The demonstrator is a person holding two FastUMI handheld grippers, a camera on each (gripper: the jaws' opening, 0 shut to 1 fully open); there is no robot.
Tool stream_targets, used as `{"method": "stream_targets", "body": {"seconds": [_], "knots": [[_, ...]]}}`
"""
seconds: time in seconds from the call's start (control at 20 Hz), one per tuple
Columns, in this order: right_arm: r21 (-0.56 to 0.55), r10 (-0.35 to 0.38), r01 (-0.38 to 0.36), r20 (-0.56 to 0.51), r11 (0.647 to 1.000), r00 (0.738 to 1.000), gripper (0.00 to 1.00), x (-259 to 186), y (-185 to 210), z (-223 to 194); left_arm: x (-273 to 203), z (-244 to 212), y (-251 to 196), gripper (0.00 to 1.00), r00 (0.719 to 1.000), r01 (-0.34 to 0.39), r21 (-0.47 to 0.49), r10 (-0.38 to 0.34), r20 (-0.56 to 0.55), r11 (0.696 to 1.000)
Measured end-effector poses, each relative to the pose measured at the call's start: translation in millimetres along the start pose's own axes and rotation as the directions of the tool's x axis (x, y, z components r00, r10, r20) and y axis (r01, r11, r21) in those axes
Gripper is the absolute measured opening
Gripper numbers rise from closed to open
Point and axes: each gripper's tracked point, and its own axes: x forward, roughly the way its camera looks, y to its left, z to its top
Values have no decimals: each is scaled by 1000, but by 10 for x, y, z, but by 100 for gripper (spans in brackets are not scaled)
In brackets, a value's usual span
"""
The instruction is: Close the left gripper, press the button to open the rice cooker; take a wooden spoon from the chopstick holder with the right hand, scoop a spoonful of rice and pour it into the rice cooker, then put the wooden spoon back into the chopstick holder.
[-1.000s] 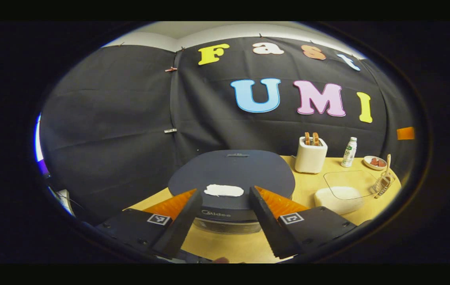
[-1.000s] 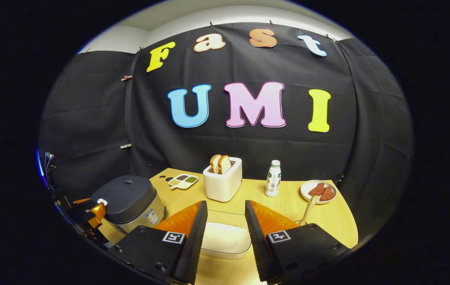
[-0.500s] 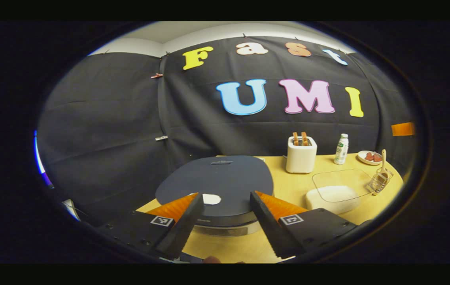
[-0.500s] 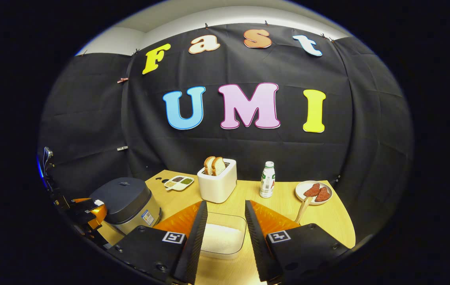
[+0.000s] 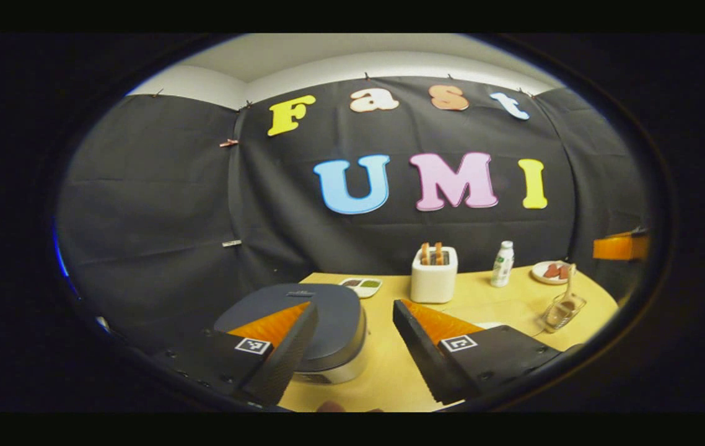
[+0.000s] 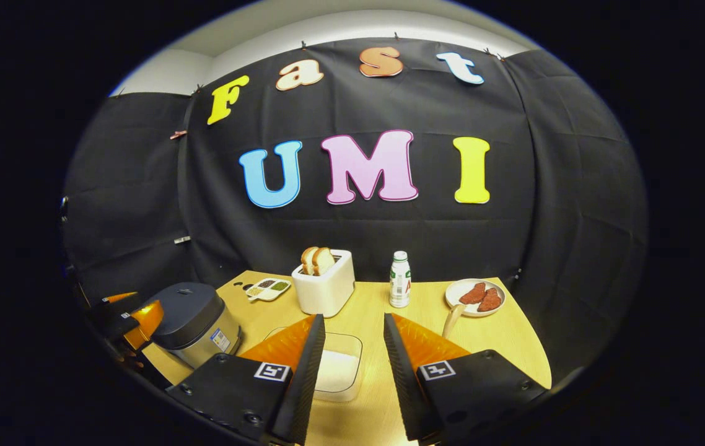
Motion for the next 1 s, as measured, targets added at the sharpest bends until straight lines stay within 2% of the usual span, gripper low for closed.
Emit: {"method": "stream_targets", "body": {"seconds": [0.4,0.55,0.6,0.65,0.8,1.0], "knots": [[19,-30,30,8,999,1000,61,-215,-397,9,-489,646,-641,84,989,63,21,-65,136,998],[39,-47,46,17,998,999,61,-314,-515,63,-712,825,-783,86,981,57,48,-65,185,997],[45,-47,46,24,998,999,61,-351,-535,101,-778,865,-825,89,978,56,53,-65,198,997],[48,-51,49,29,998,998,61,-394,-555,121,-843,919,-856,86,975,50,62,-62,212,997],[54,-56,53,46,997,997,61,-473,-628,176,-1007,1038,-869,88,966,24,75,-42,254,997],[46,-54,51,54,998,997,61,-533,-654,189,-1027,953,-817,88,971,8,65,-23,236,998]]}}
